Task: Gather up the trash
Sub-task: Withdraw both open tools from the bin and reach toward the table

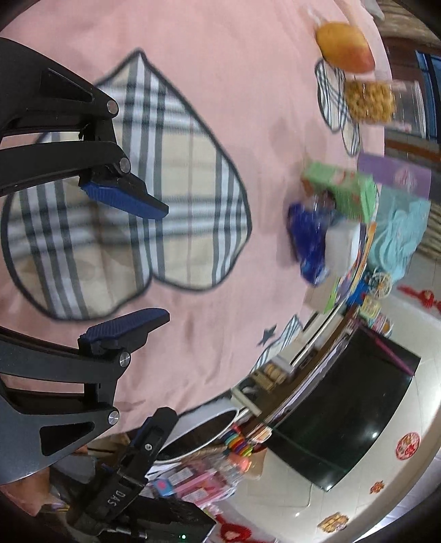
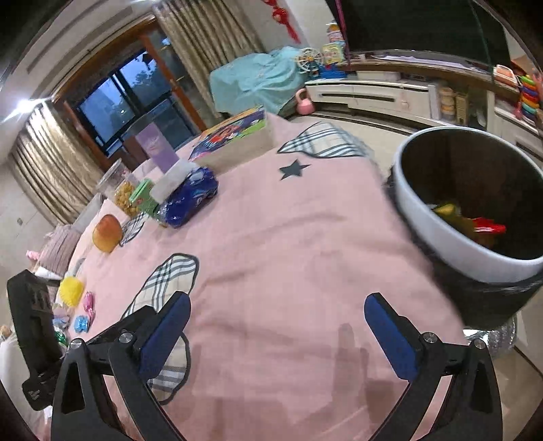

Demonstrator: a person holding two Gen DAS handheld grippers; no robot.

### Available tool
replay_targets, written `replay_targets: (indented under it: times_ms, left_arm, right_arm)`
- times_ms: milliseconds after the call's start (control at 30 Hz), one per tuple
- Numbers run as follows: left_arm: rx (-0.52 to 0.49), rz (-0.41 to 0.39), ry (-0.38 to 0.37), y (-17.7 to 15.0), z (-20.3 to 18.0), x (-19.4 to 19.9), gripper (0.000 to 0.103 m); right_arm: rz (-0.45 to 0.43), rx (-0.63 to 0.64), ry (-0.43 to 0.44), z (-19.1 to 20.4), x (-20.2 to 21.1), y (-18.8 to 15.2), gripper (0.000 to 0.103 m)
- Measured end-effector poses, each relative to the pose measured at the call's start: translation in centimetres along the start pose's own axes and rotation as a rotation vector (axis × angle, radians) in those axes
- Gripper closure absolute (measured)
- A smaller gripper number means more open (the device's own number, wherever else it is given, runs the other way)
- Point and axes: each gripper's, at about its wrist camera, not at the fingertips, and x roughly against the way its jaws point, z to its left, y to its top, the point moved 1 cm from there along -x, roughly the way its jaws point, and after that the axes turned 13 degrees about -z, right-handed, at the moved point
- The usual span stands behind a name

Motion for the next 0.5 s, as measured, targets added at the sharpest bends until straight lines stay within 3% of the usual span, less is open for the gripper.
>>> replay_targets:
  times_ms: [267, 500]
  left_arm:
    - [0.011, -0.040, 0.082, 0.5, 4.2, 1.5, 0.044]
    - [0.017, -0.052, 0.115, 2.0, 6.5, 0.9, 0.044]
  right_arm:
    - [0.029, -0.079, 0.037, 0.8, -1.9, -0.9, 0.000]
    - [0.052, -0.014, 0.004, 3.1, -3.3, -0.6, 0.000]
